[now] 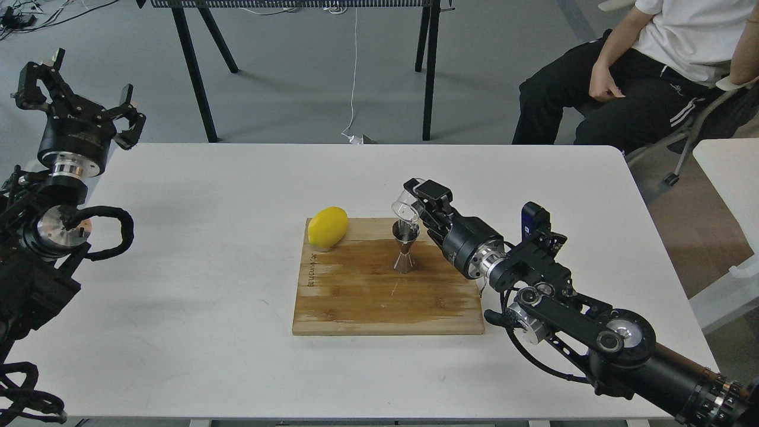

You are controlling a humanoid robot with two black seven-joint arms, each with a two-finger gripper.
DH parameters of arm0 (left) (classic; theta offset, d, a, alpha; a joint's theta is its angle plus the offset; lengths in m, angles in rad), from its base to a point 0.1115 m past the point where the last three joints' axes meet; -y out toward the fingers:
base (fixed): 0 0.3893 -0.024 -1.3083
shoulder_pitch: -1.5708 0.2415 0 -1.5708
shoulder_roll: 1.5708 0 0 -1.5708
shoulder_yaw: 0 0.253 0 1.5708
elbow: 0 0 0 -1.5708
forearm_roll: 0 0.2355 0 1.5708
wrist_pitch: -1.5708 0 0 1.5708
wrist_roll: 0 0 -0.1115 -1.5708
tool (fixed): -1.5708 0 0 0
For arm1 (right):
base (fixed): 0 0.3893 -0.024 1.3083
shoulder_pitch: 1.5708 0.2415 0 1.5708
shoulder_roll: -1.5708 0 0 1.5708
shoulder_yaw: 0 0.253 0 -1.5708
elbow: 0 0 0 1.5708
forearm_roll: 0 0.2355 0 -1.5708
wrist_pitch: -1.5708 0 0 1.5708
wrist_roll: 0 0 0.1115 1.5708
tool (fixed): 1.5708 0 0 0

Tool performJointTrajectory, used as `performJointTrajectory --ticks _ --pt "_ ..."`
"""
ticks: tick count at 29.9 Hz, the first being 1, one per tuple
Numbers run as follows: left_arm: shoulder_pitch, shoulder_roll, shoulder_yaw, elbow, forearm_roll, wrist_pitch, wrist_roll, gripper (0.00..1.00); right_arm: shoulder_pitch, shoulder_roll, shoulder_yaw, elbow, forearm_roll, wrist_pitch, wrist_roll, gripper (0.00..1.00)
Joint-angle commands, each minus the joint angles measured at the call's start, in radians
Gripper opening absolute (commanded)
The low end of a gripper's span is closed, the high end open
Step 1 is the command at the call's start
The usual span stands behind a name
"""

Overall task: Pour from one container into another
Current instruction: 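Tilt the glass cup with the right gripper to pour into the jigger, then tilt the glass upright and carry it back toward its spot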

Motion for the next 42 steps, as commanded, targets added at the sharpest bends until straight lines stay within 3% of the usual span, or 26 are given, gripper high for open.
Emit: performJointTrajectory --ticks 1,42 --pt "0.0 0.0 -0.001 0.0 0.0 0.002 0.0 1.0 0.003 0.0 -0.013 -0.002 -0.019 -0.001 0.023 0.28" --pt "-0.001 0.002 -0.001 0.0 0.0 0.002 0.0 1.0 0.037 -0.011 -0.092 -0.063 -0.258 -0.049 0.144 0.29"
